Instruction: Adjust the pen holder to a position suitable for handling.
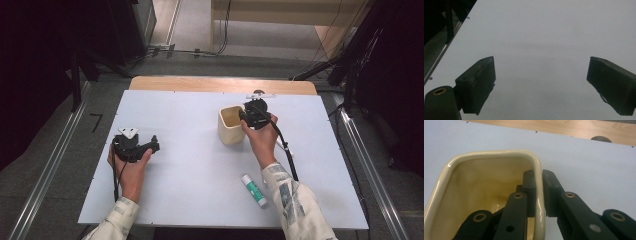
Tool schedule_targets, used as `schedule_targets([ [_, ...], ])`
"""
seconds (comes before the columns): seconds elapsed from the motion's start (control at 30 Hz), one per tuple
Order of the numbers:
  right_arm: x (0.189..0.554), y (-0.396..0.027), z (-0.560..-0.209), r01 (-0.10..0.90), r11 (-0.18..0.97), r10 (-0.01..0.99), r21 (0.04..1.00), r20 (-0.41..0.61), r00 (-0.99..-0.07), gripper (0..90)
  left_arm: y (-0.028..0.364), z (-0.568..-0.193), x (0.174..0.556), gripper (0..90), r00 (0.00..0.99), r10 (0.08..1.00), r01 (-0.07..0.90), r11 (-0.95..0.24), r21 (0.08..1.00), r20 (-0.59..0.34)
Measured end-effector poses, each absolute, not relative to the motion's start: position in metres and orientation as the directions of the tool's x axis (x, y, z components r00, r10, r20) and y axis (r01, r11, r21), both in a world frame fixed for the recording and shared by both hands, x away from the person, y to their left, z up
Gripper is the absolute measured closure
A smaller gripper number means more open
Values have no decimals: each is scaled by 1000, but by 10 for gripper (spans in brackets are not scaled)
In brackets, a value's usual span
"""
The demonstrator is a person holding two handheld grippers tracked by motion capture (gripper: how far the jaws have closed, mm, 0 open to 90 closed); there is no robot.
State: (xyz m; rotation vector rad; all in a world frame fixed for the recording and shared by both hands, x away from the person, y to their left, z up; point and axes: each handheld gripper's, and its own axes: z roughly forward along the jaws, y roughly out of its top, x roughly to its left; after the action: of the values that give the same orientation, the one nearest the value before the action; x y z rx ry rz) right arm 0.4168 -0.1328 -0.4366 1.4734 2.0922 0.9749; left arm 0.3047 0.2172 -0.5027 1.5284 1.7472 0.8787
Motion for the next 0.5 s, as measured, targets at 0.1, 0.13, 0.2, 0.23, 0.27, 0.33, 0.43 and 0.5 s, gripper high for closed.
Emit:
schedule_targets([
  [0.1, 416, -137, -435, 640, 203, 919, 741, 81, -385, 725, 217, -503, 305, 94, -111, 993, 559, 98, 823, -43],
  [0.13, 416, -137, -434, 639, 207, 918, 741, 79, -388, 705, 217, -503, 305, 94, -112, 993, 559, 99, 823, -43],
  [0.2, 416, -140, -434, 635, 211, 915, 743, 79, -396, 643, 217, -503, 305, 94, -111, 993, 560, 98, 822, -43],
  [0.23, 417, -141, -434, 639, 213, 913, 739, 82, -399, 608, 217, -503, 305, 94, -110, 993, 560, 97, 822, -42],
  [0.27, 417, -142, -434, 640, 210, 911, 739, 90, -403, 582, 217, -503, 305, 94, -110, 993, 560, 98, 823, -43],
  [0.33, 416, -144, -436, 631, 209, 907, 747, 94, -411, 507, 217, -503, 305, 94, -111, 993, 560, 97, 823, -42],
  [0.43, 415, -144, -439, 619, 209, 902, 757, 94, -421, 355, 217, -503, 305, 94, -110, 993, 562, 97, 821, -42],
  [0.5, 415, -143, -440, 617, 211, 905, 758, 87, -416, 288, 217, -503, 305, 94, -109, 993, 563, 94, 821, -40],
])
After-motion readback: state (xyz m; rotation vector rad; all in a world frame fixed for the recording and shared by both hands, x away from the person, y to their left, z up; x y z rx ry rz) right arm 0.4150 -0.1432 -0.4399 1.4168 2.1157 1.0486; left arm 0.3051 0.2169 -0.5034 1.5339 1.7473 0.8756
